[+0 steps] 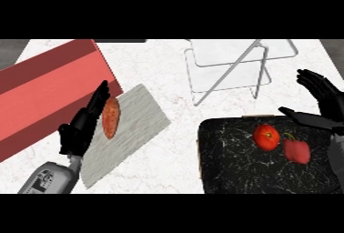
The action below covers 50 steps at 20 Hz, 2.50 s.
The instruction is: Pick the tomato from the tray and place it in the tiered shelf
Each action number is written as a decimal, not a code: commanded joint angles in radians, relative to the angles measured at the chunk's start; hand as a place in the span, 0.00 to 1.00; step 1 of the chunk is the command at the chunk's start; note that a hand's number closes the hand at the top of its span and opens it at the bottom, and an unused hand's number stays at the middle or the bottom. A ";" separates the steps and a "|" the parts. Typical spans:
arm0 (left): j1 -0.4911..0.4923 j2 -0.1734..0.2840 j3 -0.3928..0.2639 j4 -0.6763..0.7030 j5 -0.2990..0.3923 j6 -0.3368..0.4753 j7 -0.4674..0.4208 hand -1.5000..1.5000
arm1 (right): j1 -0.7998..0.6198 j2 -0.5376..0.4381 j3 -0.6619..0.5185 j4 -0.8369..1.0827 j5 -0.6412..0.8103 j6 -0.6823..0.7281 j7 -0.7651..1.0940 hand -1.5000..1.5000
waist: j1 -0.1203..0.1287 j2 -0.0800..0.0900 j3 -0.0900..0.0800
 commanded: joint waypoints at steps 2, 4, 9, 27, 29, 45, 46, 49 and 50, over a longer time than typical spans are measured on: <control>-0.019 -0.022 0.012 0.046 -0.008 -0.024 -0.006 0.50 | -0.063 -0.026 -0.092 0.238 -0.085 0.190 -0.220 0.00 | 0.011 -0.006 -0.001; -0.029 -0.024 0.021 0.043 -0.016 -0.016 0.002 0.50 | -0.055 -0.101 -0.040 0.195 -0.081 0.350 -0.158 0.00 | 0.002 -0.010 -0.002; 0.017 -0.007 0.034 0.029 -0.001 -0.053 -0.020 0.50 | -0.087 -0.230 0.063 0.164 0.087 0.398 -0.155 0.00 | 0.012 -0.013 -0.003; 0.030 -0.071 0.028 -0.005 -0.082 -0.011 0.029 0.50 | -0.081 -0.427 0.267 -0.417 0.302 0.541 0.313 0.00 | -0.012 -0.020 -0.004; -0.046 -0.072 0.071 0.078 -0.071 -0.040 0.040 0.50 | -0.063 -0.386 0.268 -0.545 0.267 0.544 0.448 0.00 | -0.020 -0.019 -0.005; 0.023 -0.153 0.134 -0.002 -0.174 -0.113 0.070 0.50 | 0.078 -0.192 0.128 -0.732 0.398 0.584 0.553 0.00 | -0.001 -0.015 -0.003; 0.048 -0.137 0.158 0.026 -0.163 -0.153 0.011 0.50 | 0.108 -0.198 0.118 -0.696 0.446 0.582 0.465 0.00 | -0.002 -0.015 -0.003; 0.100 -0.160 0.143 -0.030 -0.201 -0.139 0.017 0.50 | 0.098 -0.138 0.131 -0.757 0.447 0.594 0.555 0.00 | 0.000 -0.015 -0.004; 0.044 -0.181 0.182 0.051 -0.197 -0.142 -0.007 0.50 | 0.089 -0.138 0.121 -0.755 0.448 0.627 0.550 0.00 | -0.003 -0.015 -0.004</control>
